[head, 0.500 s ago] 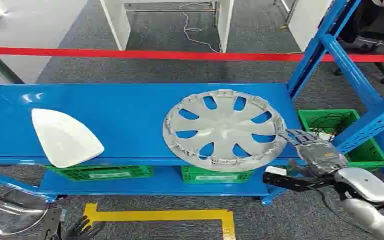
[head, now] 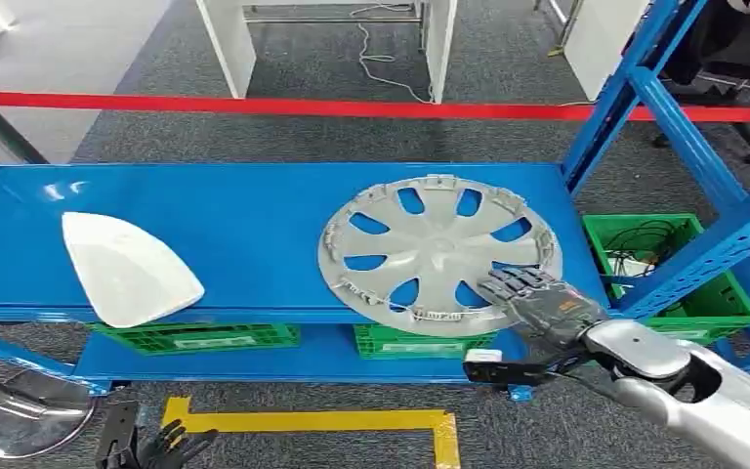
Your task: Take the parts from the cabinet and place them on the table.
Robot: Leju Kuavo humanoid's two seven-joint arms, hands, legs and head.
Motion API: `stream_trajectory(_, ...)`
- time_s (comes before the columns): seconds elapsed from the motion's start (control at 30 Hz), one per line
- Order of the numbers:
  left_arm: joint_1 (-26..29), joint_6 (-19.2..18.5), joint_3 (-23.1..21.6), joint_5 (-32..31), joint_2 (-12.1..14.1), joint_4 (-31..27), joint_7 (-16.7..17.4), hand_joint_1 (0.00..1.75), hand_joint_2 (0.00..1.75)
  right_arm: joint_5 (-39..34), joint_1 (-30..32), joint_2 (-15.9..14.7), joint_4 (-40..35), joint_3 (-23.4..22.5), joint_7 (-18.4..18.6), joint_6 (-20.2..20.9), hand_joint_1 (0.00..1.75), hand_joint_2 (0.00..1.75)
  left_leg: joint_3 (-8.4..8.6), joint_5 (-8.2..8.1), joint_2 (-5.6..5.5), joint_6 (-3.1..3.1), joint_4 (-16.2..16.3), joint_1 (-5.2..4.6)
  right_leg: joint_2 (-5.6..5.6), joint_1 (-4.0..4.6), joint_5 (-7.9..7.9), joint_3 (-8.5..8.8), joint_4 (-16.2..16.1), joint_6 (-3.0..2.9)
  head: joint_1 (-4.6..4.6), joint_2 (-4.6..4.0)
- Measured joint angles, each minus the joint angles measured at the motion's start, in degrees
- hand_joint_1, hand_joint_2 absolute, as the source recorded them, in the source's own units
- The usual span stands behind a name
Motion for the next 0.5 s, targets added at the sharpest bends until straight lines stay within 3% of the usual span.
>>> stream_trajectory(0.1, -1.7, -0.7, 0.0, -0.4, -0.3, 3.0, -2.0, 0.0, 1.75, 0.1, -1.7, 0.3, 0.6, 2.4, -0.4, 0.4, 0.0, 1.75, 0.0, 0.0, 0.0, 0.0, 0.0, 0.0, 0.0, 0.0, 0.0, 0.0, 0.0, 0.0, 0.0, 0.0)
stream_trajectory(0.5, -4.4, -1.3, 0.0, -1.1, -0.7, 10.4, -4.4, 0.0, 1.75, 1.3, -4.8, 0.4, 3.4, 8.5, -1.6, 0.4, 0.0, 1.75, -0.01, 0.0, 0.0, 0.0, 0.0, 0.0, 0.01, 0.0, 0.0, -0.01, 0.0, 0.0, 0.0, 0.0)
